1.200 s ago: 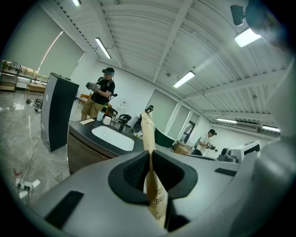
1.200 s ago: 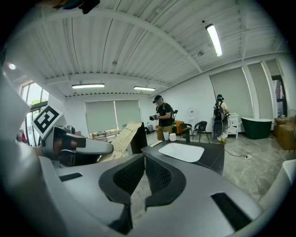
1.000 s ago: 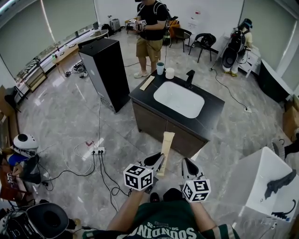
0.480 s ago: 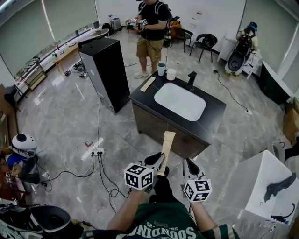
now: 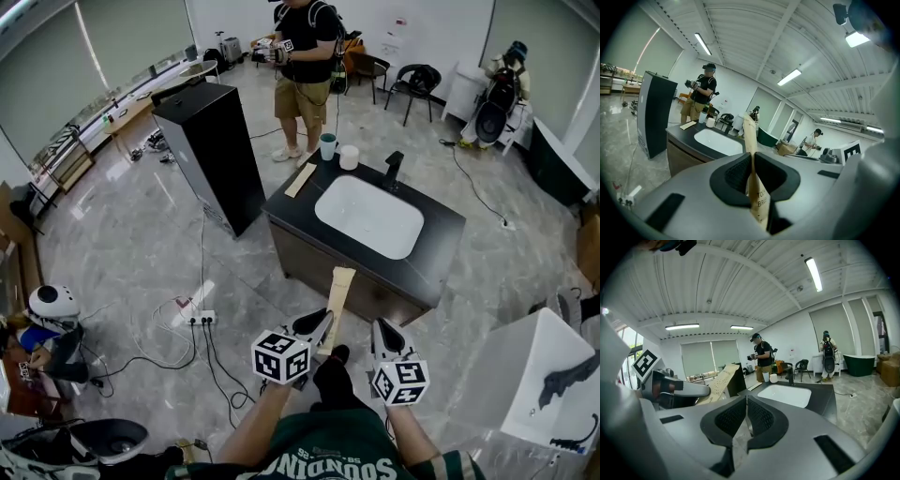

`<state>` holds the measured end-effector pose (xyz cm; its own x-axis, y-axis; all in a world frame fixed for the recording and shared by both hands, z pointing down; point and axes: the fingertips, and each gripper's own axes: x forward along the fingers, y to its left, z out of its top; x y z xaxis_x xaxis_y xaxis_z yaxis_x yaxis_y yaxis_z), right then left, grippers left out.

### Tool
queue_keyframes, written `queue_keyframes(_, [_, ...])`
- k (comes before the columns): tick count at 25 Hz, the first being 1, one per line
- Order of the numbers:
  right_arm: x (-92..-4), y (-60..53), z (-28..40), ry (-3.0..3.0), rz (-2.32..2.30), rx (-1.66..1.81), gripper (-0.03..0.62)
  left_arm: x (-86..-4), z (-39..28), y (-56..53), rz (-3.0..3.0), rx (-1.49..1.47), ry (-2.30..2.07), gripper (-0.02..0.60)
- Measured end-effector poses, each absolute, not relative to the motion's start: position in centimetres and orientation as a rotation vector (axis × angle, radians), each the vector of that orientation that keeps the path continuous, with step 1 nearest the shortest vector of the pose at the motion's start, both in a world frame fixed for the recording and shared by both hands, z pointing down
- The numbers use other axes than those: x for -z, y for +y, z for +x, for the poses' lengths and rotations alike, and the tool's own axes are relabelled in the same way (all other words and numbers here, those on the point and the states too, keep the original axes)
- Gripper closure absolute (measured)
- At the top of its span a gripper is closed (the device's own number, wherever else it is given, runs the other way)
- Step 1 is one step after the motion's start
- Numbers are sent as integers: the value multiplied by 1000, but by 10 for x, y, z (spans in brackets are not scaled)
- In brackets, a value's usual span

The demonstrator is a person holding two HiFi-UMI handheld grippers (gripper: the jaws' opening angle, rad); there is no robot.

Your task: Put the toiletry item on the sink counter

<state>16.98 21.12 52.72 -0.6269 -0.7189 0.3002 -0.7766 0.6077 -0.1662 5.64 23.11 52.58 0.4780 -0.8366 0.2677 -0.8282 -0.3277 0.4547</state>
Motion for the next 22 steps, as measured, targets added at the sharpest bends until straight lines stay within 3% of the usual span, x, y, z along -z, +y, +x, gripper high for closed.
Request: queue_keyframes(22, [-524,26,75,-2632,1129,-456,551,-525,-24,53,2120,-9,-1395,538])
